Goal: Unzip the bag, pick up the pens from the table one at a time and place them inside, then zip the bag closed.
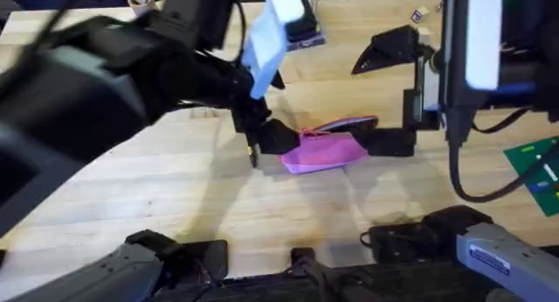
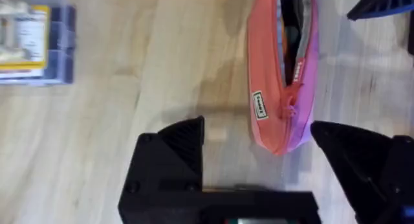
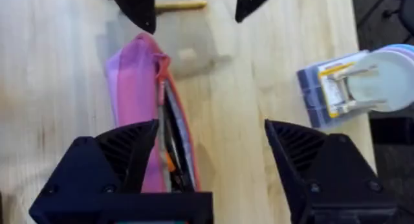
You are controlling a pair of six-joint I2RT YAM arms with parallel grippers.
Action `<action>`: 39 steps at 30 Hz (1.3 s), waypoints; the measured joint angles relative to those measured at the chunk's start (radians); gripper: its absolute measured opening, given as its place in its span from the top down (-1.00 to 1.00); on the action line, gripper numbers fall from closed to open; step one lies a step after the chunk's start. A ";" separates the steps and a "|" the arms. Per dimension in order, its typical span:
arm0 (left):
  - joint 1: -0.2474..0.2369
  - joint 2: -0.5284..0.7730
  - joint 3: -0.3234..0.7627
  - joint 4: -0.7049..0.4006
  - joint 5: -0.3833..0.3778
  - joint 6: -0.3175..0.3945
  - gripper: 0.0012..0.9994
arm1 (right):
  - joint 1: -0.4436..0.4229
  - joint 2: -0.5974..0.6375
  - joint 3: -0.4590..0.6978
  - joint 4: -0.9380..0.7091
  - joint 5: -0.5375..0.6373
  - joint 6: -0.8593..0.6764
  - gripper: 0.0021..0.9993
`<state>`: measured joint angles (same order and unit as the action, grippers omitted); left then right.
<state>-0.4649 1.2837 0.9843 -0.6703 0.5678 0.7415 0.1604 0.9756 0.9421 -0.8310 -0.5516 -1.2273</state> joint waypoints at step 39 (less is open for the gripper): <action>0.021 -0.094 0.001 -0.026 -0.037 0.000 -0.99 | 0.000 0.111 0.125 -0.125 0.036 0.113 -0.99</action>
<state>-0.4435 1.1892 0.9848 -0.6968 0.5308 0.7418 0.1604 1.0866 1.0676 -0.9555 -0.5156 -1.1141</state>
